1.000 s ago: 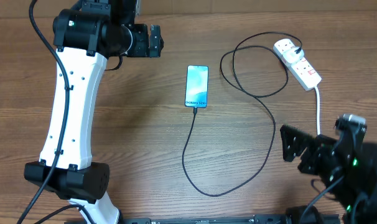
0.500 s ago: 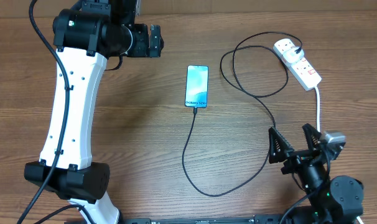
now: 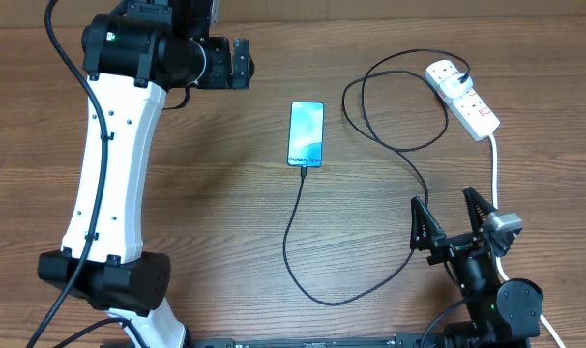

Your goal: Plug charger to phone and switch on socket

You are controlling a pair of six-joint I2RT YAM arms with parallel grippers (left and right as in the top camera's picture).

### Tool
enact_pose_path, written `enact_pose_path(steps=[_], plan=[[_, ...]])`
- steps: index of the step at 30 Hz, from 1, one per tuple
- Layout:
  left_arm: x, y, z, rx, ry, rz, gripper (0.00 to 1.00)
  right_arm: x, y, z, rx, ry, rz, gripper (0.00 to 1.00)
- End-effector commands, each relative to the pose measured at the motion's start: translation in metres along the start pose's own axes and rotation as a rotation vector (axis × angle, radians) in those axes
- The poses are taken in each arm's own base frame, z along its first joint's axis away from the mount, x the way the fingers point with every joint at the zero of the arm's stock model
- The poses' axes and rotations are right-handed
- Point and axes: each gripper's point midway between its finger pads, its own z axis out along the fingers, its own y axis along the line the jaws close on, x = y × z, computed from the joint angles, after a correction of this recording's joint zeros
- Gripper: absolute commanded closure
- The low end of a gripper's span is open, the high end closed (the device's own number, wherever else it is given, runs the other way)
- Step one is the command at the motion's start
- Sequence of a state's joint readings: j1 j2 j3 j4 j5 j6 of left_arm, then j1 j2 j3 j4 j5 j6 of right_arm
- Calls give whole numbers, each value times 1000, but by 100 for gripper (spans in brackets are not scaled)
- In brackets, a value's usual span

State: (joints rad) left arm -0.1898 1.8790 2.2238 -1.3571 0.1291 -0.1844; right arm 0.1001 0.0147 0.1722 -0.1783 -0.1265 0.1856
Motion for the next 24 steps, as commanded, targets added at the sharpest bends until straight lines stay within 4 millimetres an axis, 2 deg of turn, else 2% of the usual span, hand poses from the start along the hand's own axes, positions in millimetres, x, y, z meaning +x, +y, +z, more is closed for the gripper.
enact_pose_path(steps=[1,15,20,23,24], plan=[[-1,-1,0,-3,-3,9,0,3,-1,3,-10,-37,-18,0],[-1,-1,0,-3,-3,9,0,5,-11,8,18,-138,-27,0],[-1,-1,0,-3,-3,9,0,26,-19,10,49,-56,-17,0],[-1,-1,0,-3,-3,9,0,47,-32,9,106,28,-6,0],[-1,-1,0,-3,-3,9,0,47,-33,9,111,30,-6,0]])
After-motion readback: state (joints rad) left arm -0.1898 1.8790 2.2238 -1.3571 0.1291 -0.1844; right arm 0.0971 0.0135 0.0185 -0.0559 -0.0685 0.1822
